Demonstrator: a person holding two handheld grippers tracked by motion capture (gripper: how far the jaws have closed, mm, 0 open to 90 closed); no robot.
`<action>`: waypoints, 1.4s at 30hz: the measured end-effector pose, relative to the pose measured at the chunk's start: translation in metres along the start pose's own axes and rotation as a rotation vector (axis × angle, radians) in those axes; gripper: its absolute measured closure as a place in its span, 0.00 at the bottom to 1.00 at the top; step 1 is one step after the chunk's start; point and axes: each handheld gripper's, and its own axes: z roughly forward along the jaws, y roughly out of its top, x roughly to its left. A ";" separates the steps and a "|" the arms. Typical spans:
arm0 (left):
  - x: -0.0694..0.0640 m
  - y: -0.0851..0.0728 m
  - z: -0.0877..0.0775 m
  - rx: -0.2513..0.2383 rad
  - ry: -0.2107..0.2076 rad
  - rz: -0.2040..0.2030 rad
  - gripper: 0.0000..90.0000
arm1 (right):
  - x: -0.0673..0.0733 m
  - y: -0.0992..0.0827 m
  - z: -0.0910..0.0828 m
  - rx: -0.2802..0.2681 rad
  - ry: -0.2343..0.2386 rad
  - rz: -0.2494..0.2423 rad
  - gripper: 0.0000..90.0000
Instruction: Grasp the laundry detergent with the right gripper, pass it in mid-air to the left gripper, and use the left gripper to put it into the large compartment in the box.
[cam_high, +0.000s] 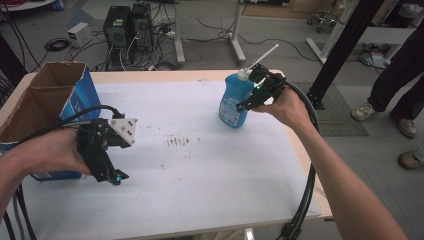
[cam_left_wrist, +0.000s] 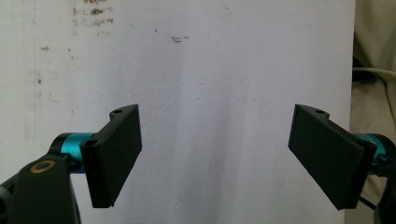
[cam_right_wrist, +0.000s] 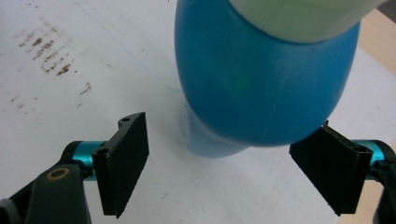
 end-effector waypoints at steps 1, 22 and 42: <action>0.000 0.000 0.000 -0.002 -0.002 -0.005 0.19 | 0.000 0.000 0.001 -0.005 -0.003 -0.001 0.21; 0.001 -0.004 0.003 0.000 -0.002 -0.013 0.19 | 0.000 -0.007 0.015 -0.115 -0.049 0.030 0.21; 0.001 -0.006 0.006 -0.001 -0.007 -0.022 0.19 | 0.000 -0.008 0.025 -0.174 -0.046 0.052 0.21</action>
